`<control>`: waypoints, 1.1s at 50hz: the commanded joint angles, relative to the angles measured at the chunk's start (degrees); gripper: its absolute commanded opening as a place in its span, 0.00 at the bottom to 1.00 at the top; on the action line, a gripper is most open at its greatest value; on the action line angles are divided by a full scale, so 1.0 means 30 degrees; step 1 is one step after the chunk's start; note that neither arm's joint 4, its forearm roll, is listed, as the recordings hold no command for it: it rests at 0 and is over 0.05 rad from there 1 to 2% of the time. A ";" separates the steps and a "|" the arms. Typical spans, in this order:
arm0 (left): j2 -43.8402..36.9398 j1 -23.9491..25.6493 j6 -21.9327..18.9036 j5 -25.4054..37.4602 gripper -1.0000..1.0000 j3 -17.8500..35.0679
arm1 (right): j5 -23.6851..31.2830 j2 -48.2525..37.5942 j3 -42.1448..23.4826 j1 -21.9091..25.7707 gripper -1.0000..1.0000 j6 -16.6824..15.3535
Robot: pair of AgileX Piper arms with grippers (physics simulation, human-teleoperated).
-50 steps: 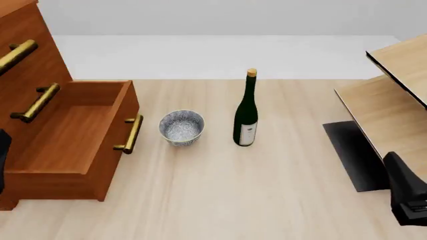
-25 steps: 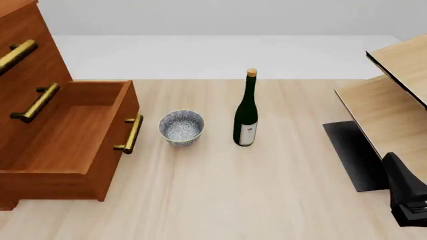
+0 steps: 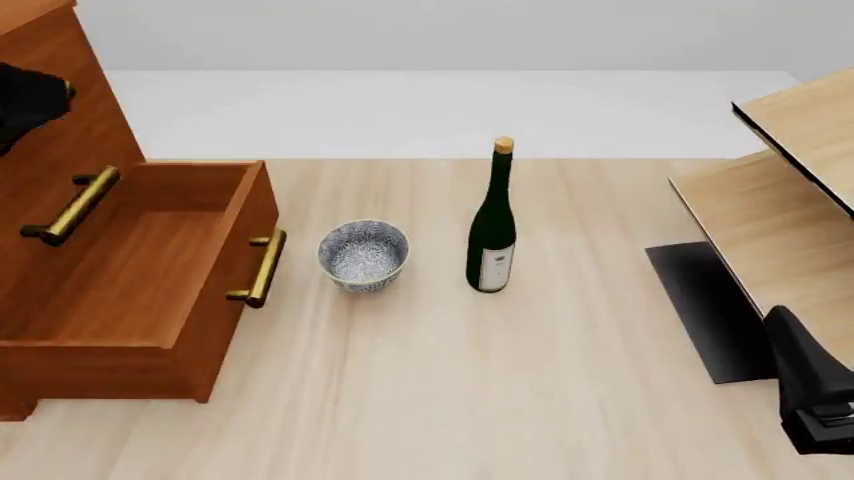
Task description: Put the wine bottle in the bottom drawer of the cabinet.
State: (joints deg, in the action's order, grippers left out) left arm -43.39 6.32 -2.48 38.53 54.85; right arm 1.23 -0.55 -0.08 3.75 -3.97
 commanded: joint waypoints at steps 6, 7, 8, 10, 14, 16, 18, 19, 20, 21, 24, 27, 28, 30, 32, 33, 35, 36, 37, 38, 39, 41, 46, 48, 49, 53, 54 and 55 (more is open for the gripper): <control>-0.2876 0.0215 -0.0478 0.1743 1.00 0.1014 | 0.0009 -0.0068 0.0004 0.0118 1.00 -0.0115; -0.2886 0.0296 -0.0576 0.1739 1.00 0.0995 | 0.0006 -0.0069 0.0005 0.0120 1.00 -0.0103; -0.2955 0.0254 -0.0673 0.1749 1.00 0.0920 | -0.0001 -0.0078 0.0005 0.0126 1.00 -0.0072; -0.3095 0.0486 -0.0788 0.1848 1.00 0.0698 | -0.0057 -0.0155 0.0009 0.0187 1.00 -0.0150; -0.3366 0.0372 -0.0588 0.1679 1.00 0.0548 | -0.0013 -0.0141 0.0010 0.0219 1.00 -0.0137; -0.3546 0.0538 -0.0570 0.1552 1.00 0.0160 | 0.0006 -0.0114 0.0010 0.0209 1.00 -0.0161; -0.3508 0.0471 -0.0913 0.1320 1.00 -0.0172 | 0.0010 -0.0128 0.0010 0.0259 1.00 -0.0177; -0.3525 0.0517 -0.0829 0.1271 1.00 -0.0191 | 0.0009 -0.0124 0.0010 0.0257 1.00 -0.0173; -0.3609 0.0588 -0.0692 0.1162 1.00 -0.0308 | -0.0007 -0.0155 0.0011 0.0260 1.00 -0.0170; -0.3616 0.0628 -0.0859 0.1070 1.00 -0.0518 | -0.0026 -0.0191 0.0013 0.0309 1.00 -0.0228; -0.3639 0.0834 -0.0640 0.0809 1.00 -0.0897 | 0.0029 -0.0153 0.0012 0.0331 1.00 -0.0235; -0.3823 0.1066 -0.0379 0.0410 1.00 -0.1429 | 0.0026 -0.0180 0.0014 0.0365 1.00 -0.0270; -0.3886 0.1074 -0.0310 0.0236 1.00 -0.1526 | 0.0044 -0.0169 0.0014 0.0384 1.00 -0.0254; -0.4020 0.1105 -0.0307 0.0000 1.00 -0.1702 | 0.0017 -0.0216 0.0015 0.0392 1.00 -0.0251; -0.4163 0.1030 -0.0297 -0.0318 1.00 -0.1939 | 0.0092 -0.0158 0.0014 0.0433 1.00 -0.0232; -0.4175 0.1031 -0.0260 -0.0344 1.00 -0.1971 | 0.0089 -0.0164 0.0015 0.0437 1.00 -0.0238; -0.4227 0.1181 -0.0126 -0.0572 1.00 -0.2374 | 0.0047 -0.0222 0.0015 0.0456 1.00 -0.0266; -0.4197 0.1196 -0.0247 -0.0766 1.00 -0.2604 | 0.0036 -0.0244 0.0016 0.0454 1.00 -0.0287; -0.4220 0.1228 -0.0181 -0.0774 1.00 -0.2664 | 0.0051 -0.0233 0.0016 0.0452 1.00 -0.0289; -0.4253 0.1400 0.0095 -0.0840 1.00 -0.2855 | 0.0023 -0.0262 0.0016 0.0465 1.00 -0.0292; -0.4237 0.1331 -0.0024 -0.0877 1.00 -0.2920 | 0.0031 -0.0261 0.0017 0.0465 1.00 -0.0263; -0.4245 0.1351 -0.0019 -0.1018 1.00 -0.3120 | -0.0016 -0.0341 0.0018 0.0477 1.00 -0.0316; -0.4202 0.1467 0.0129 -0.1207 1.00 -0.3504 | 0.0016 -0.0322 0.0017 0.0523 1.00 -0.0312; -0.4225 0.1532 0.0109 -0.1298 1.00 -0.3678 | 0.0091 -0.0249 0.0017 0.0546 1.00 -0.0304; -0.4220 0.1527 0.0125 -0.1346 1.00 -0.3715 | 0.0110 -0.0238 0.0017 0.0547 1.00 -0.0312; -0.4310 0.1643 0.0409 -0.1580 1.00 -0.3897 | 0.0204 -0.0177 0.0018 0.0586 1.00 -0.0301; -0.4316 0.1638 0.0350 -0.1666 1.00 -0.4041 | 0.0220 -0.0169 0.0018 0.0594 1.00 -0.0321; -0.4318 0.1669 0.0408 -0.1728 1.00 -0.4098 | 0.0161 -0.0232 0.0018 0.0597 1.00 -0.0294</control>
State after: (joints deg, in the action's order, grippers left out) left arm -55.98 10.65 -2.08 35.14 44.88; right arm 1.52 -1.26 -0.03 5.30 -4.84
